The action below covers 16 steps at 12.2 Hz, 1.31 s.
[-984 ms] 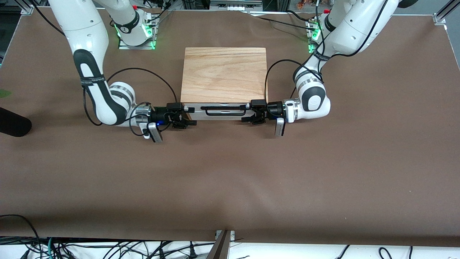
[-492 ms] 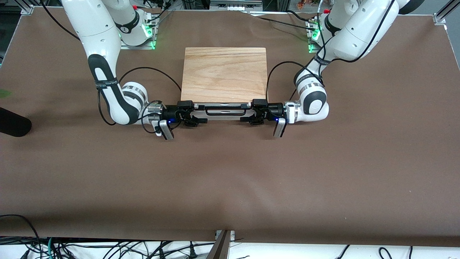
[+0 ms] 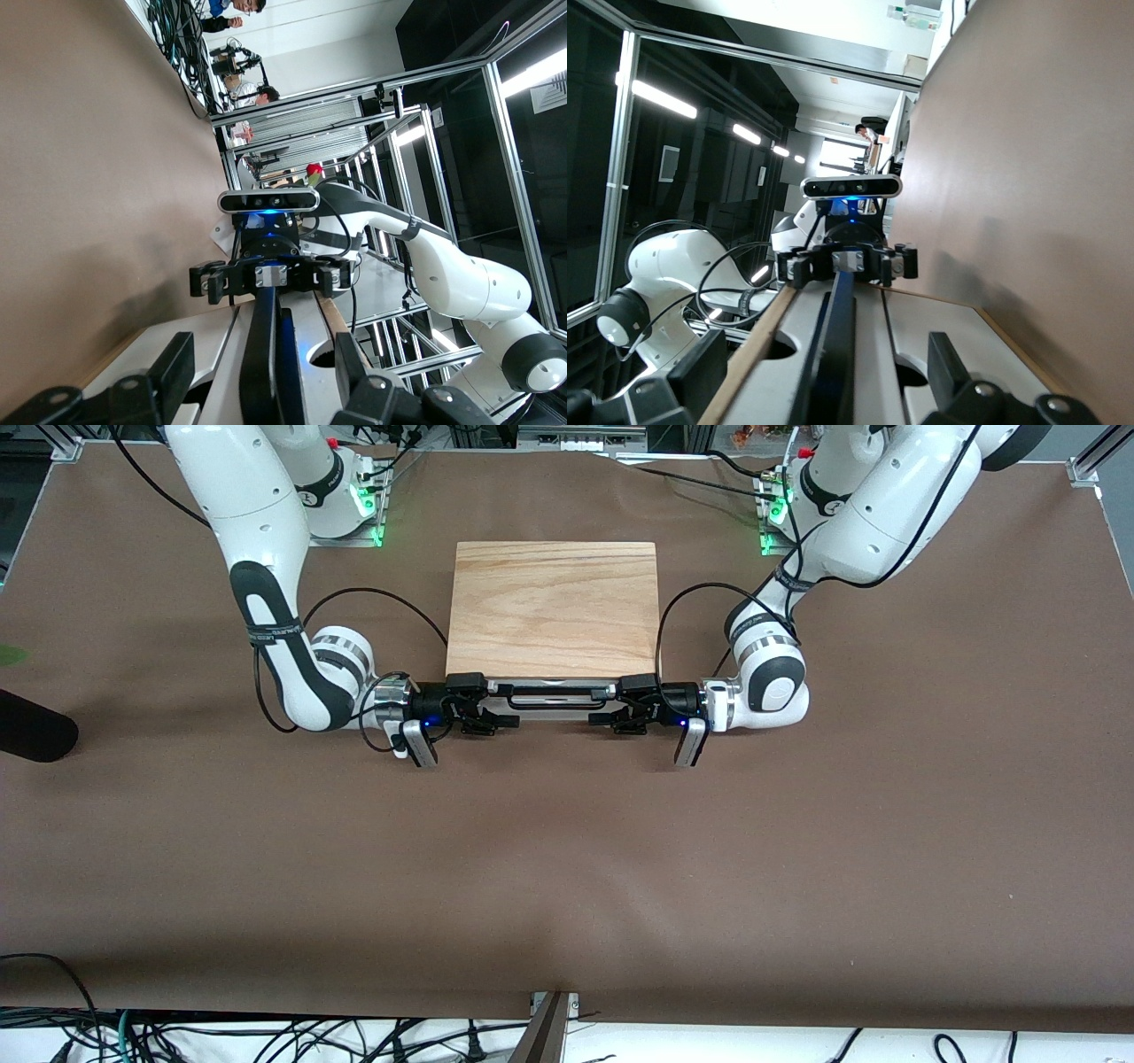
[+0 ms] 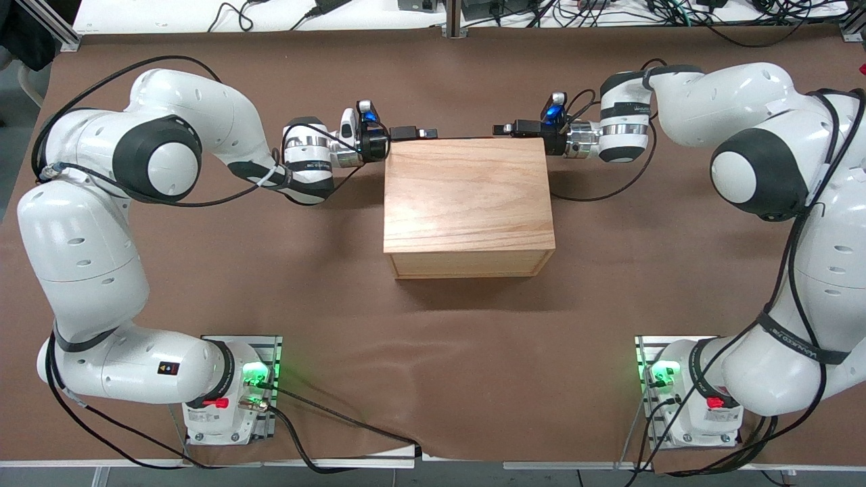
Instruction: Pull top drawer with both arms simultaneously
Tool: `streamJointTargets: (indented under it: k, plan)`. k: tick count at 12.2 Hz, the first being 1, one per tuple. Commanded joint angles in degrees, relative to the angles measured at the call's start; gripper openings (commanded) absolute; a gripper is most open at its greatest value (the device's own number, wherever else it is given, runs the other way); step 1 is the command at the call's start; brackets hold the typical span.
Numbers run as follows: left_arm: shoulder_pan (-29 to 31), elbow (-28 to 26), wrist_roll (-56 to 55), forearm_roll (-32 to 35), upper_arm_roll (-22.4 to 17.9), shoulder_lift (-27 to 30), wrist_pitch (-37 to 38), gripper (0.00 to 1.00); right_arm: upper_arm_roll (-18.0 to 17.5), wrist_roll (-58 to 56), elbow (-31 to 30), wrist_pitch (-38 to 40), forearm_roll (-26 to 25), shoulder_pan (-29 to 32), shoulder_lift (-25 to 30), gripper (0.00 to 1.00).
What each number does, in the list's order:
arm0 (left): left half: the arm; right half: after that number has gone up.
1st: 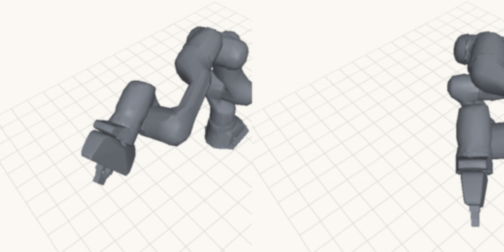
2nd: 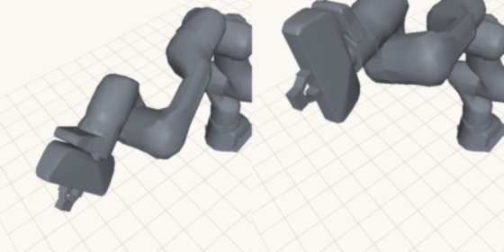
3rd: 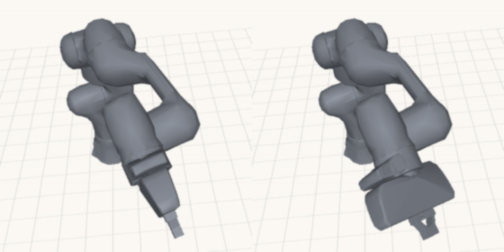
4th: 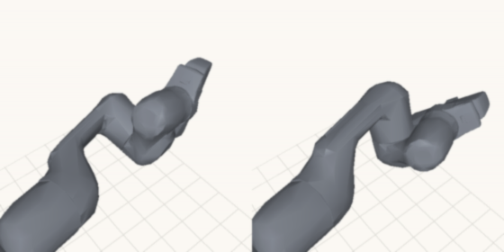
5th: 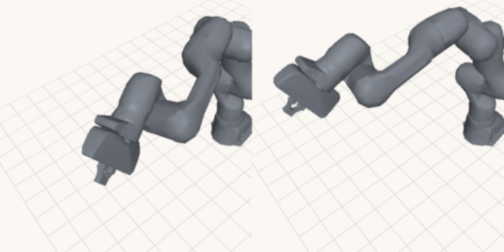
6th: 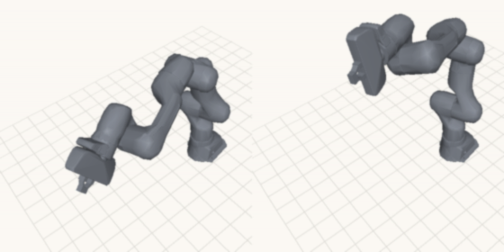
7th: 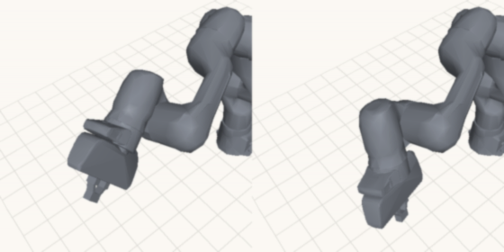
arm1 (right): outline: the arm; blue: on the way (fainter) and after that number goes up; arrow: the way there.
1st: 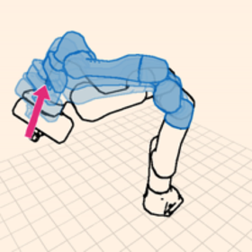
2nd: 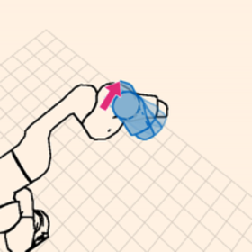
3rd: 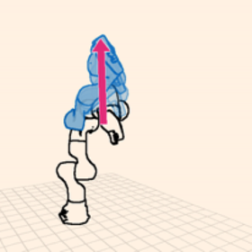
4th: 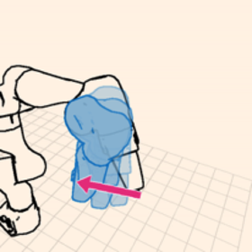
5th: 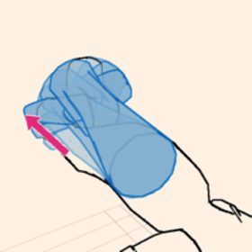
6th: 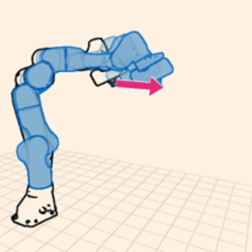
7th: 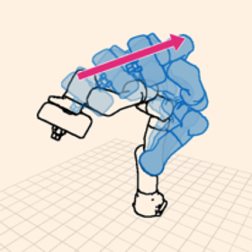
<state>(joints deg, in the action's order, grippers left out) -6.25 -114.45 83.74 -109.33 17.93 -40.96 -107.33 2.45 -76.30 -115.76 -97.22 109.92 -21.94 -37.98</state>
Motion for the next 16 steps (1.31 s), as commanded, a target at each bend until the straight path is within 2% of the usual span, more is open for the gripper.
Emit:
streamJointTargets:
  k: [1, 2, 3, 4, 5, 8, 10, 12, 13, 14, 15, 16]
  plan:
    - [0.09, -1.38, 3.28, -0.36, 0.62, -1.4, 0.72, 0.7, 0.19, 1.76, 0.27, -1.91, 1.52, -2.23, -0.6, 0.95]
    - [0.09, -2.0, 3.28, -0.36, 0.62, -1.4, 0.72, 0.67, 0.19, 3.42, 0.27, -2.18, 1.52, -2.32, -0.6, 0.95]
    - [0.18, -2.44, 3.28, -0.27, 0.62, -1.32, 0.72, 0.51, 0.19, 5.09, 0.27, -2.27, 1.52, -2.93, -0.6, 0.95]
    - [0.36, -3.05, 3.36, 0.25, 0.71, -1.14, 0.72, 0.41, 0.28, 6.5, 0.19, -2.35, 1.44, -3.29, -0.51, 0.95]
    - [0.62, -3.41, 3.45, 0.52, 0.71, -1.05, 0.72, 0.36, 0.28, 7.56, 0.18, -2.44, 1.17, -3.46, -0.51, 0.95]
    - [0.88, -4.37, 3.54, 0.87, 0.71, -0.79, 0.81, 0.36, 0.37, 10.1, 0.27, -2.44, 0.73, -3.81, 0.1, 0.94]
    - [0.88, -5.25, 3.89, 0.87, 0.79, -0.7, 0.81, 0.26, 0.37, 10.55, 0.36, -3.14, 0.64, -4.6, 0.36, 0.94]
    - [0.88, -6.31, 4.15, 0.96, 0.88, -0.52, 0.98, 0.0, 0.28, 10.56, 0.88, -4.02, 0.64, -5.22, 0.54, 0.94]
    - [0.88, -6.74, 4.33, 1.31, 0.88, -0.44, 1.16, 0.0, 0.28, 10.64, 1.5, -4.63, 0.73, -5.83, 0.54, 0.91]
    - [0.88, -6.84, 4.33, 1.31, 0.88, -0.26, 1.16, 0.0, 0.28, 10.64, 1.76, -5.68, 0.91, -6.27, 0.63, 0.82]
    - [0.8, -6.92, 4.24, 1.31, 0.88, -0.17, 1.16, 0.0, 0.19, 10.64, 2.11, -6.57, 1.0, -6.36, 0.72, 0.78]
    - [0.8, -6.84, 4.07, 1.31, 0.88, -0.17, 1.16, 0.0, 0.19, 10.64, 2.38, -6.75, 1.17, -6.71, 0.89, 0.77]
